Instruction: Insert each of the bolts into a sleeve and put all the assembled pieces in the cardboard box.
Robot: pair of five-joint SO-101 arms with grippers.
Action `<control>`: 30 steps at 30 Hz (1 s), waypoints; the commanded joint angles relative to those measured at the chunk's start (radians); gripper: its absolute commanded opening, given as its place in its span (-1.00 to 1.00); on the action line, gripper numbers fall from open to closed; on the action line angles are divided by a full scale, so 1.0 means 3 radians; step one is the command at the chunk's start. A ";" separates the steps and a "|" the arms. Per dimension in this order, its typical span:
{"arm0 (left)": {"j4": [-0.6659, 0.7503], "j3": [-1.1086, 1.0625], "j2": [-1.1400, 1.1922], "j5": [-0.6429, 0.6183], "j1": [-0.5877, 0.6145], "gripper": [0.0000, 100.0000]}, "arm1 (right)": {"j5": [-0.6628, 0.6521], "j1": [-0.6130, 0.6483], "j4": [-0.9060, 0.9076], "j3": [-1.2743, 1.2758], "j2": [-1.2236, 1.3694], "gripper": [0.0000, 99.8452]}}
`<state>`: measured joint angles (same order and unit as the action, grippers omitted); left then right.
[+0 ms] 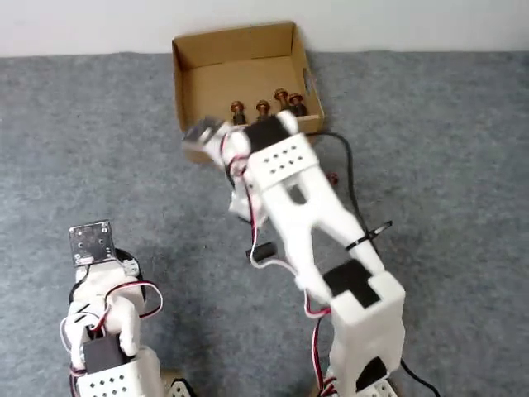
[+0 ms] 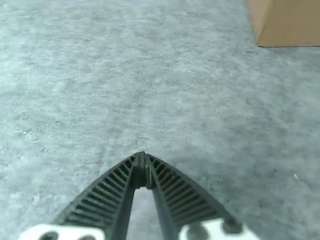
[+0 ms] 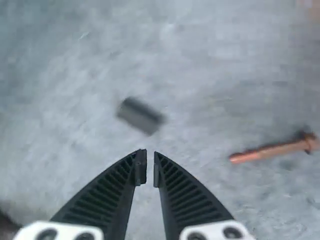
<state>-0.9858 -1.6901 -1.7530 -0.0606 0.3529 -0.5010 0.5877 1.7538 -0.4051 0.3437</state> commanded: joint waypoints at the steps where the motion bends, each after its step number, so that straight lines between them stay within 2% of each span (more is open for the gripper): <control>1: 0.0092 0.0013 -0.0036 0.0020 0.0056 -0.99 | -0.0240 0.0212 0.0141 0.0281 -0.0289 -0.88; 7: 0.0092 0.0013 -0.0036 0.0020 0.0046 -0.99 | -0.0593 0.0315 0.0130 0.0644 -0.0171 -0.51; 14: 0.0092 0.0013 -0.0036 0.0020 0.0041 -0.99 | -0.0839 0.0320 -0.0202 0.0634 0.0233 -0.50; 22: 0.0097 0.0013 -0.0036 0.0020 0.0041 -0.99 | -0.0926 0.0274 -0.0632 0.0634 0.0708 -0.50; 25: 0.0097 0.0013 -0.0036 0.0020 0.0041 -0.99 | -0.0921 0.0274 -0.0744 0.0634 0.0903 -0.58; 30: 0.0097 0.0013 -0.0036 0.0020 0.0031 -0.99 | -0.0915 0.0269 -0.0734 0.0501 0.1077 -0.95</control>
<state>-0.9843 -1.6901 -1.7530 -0.0606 0.3621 -0.7679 0.6690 1.5298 -0.2409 0.6368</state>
